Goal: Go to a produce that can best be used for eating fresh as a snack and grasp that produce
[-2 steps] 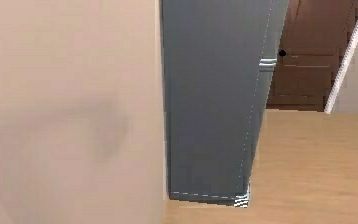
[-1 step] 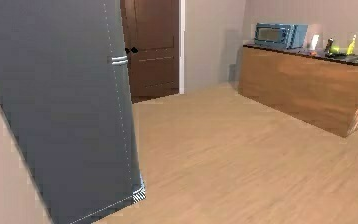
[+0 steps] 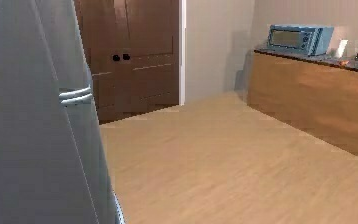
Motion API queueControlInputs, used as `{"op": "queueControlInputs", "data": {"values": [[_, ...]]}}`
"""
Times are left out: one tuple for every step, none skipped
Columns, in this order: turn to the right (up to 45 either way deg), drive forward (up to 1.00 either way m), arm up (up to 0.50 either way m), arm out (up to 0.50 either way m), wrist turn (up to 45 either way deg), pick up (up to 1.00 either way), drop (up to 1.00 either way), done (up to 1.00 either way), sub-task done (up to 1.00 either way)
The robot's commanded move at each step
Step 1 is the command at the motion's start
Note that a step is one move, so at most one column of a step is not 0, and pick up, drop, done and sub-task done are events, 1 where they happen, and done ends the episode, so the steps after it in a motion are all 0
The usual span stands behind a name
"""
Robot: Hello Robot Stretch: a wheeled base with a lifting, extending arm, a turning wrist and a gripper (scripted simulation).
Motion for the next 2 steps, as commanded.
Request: {"op": "queueControlInputs", "data": {"values": [[45.0, 0.0, 0.0, 0.0, 0.0, 0.0, 0.0, 0.0, 0.0], [6.0, 0.0, 0.0, 0.0, 0.0, 0.0, 0.0, 0.0, 0.0]]}}
